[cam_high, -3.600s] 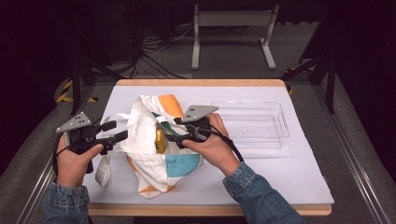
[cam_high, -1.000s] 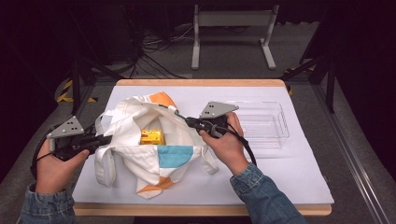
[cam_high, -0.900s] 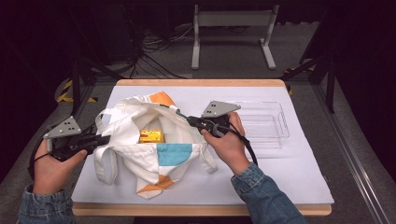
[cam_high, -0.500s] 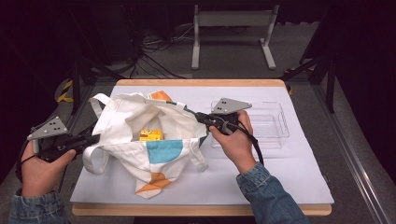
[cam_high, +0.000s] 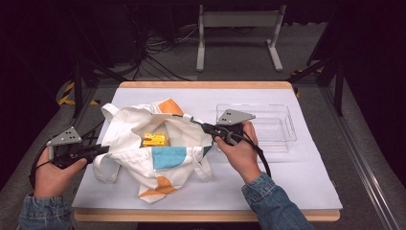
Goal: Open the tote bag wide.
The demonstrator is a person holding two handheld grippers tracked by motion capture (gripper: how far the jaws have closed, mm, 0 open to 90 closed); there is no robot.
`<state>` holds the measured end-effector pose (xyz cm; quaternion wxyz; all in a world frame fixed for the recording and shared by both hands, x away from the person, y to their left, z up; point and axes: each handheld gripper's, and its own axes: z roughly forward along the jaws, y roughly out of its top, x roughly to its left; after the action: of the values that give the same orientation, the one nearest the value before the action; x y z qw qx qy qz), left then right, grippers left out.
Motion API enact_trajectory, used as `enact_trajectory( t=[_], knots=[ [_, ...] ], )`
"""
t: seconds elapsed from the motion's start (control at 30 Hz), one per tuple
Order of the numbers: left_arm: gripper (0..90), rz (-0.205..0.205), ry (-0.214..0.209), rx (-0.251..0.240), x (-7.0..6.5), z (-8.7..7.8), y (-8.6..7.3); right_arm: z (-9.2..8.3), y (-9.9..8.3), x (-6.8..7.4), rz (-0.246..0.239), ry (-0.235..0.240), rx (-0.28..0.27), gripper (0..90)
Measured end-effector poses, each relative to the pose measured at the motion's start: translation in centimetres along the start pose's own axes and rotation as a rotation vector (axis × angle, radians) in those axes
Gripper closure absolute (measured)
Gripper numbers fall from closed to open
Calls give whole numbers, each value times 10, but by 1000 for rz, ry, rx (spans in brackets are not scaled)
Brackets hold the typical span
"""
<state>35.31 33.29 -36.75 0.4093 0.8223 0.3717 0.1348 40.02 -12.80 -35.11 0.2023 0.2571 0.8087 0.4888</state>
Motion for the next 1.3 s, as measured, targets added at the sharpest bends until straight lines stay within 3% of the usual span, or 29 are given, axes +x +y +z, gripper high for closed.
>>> enact_trajectory(
  t=[0.1, 0.33, 0.5, 0.9, 1.1, 1.3],
  knots=[
    [823, -1, 7, 53, 2, 10, -6, 4, -8, 1, 5, -4, 18, 875],
    [839, -19, -8, 109, 7, 28, -14, 15, -23, 6, 6, 10, 74, 875],
    [848, -45, -22, 129, 11, 39, -19, 29, -37, 14, 0, 27, 123, 874],
    [849, -70, -38, 166, 17, 53, -29, 39, -55, 16, 14, 40, 178, 874],
    [835, -71, -36, 149, 16, 47, -26, 44, -61, 19, 8, 39, 204, 873],
    [696, -68, -9, 91, 13, 27, -18, 39, -58, 18, 7, 38, 190, 867]
  ],
)
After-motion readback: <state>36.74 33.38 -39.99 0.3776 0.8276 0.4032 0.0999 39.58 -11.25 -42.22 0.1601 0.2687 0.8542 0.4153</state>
